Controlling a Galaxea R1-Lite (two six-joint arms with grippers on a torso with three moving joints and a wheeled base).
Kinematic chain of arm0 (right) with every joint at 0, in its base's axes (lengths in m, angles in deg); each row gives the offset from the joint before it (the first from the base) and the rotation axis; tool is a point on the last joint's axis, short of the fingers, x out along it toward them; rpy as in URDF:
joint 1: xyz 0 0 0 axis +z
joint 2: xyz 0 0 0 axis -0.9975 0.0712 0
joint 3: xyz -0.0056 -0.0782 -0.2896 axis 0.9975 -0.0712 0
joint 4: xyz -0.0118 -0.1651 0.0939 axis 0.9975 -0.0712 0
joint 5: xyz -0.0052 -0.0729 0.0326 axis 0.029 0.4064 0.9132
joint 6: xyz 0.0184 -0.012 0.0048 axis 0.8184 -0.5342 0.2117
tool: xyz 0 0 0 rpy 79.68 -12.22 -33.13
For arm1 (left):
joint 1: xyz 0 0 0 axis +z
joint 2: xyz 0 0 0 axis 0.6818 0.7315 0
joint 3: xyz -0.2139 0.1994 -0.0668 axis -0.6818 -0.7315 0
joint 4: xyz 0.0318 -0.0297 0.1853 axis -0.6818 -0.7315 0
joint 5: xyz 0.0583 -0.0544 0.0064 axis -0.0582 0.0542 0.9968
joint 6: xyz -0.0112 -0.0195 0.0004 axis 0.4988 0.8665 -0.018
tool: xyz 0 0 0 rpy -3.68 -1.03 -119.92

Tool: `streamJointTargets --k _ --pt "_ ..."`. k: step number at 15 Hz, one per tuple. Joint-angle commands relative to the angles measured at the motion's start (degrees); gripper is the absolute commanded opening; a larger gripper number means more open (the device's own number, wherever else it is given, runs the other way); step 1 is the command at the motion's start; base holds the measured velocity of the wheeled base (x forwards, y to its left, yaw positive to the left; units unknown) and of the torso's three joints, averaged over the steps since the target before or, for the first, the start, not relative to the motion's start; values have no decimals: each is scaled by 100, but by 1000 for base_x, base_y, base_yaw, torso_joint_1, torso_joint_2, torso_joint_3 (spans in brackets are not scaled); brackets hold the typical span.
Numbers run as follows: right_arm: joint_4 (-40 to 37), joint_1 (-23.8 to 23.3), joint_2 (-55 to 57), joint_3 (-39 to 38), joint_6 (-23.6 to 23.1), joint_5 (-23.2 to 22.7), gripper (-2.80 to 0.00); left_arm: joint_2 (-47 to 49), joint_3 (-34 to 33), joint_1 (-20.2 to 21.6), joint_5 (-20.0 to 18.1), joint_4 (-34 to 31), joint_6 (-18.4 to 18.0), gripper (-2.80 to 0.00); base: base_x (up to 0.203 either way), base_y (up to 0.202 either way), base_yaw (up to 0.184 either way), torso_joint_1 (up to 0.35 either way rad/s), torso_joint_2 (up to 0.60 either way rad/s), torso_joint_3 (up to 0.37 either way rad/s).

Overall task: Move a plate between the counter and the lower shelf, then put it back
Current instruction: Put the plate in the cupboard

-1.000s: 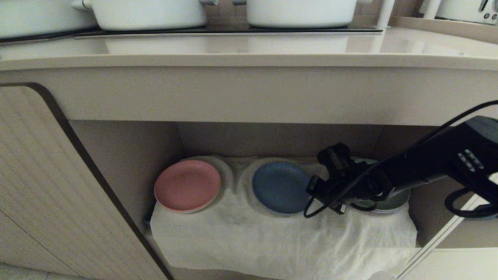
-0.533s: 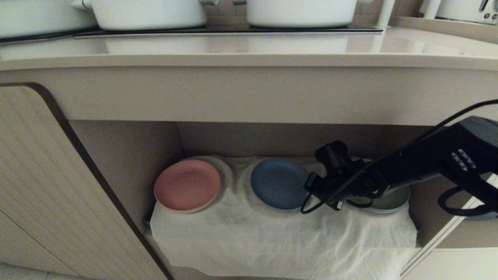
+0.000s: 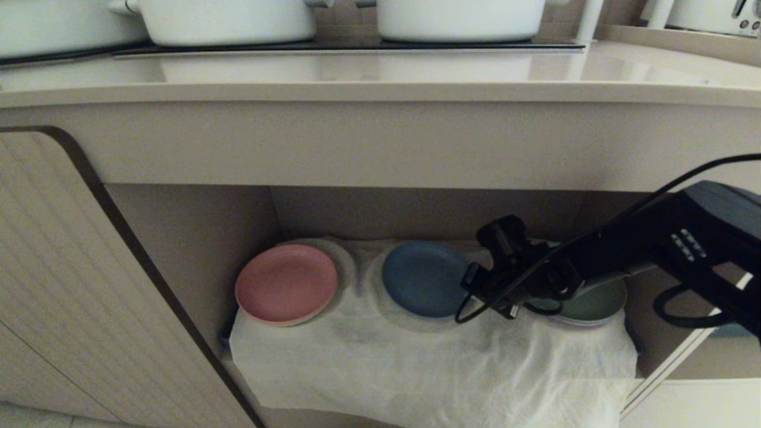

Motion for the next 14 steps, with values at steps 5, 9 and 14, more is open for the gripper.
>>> streamJointTargets --k 5,9,14 --pt "-152 -16 49 25 18 -8 -280 -2 0 0 1 0 0 -280 0 0 0 0 0 0" --pt "-365 -16 126 198 18 -8 -280 -2 0 0 1 0 0 -280 0 0 0 0 0 0" --pt "-317 -16 68 234 12 1 -280 -2 0 0 1 0 0 -280 0 0 0 0 0 0"
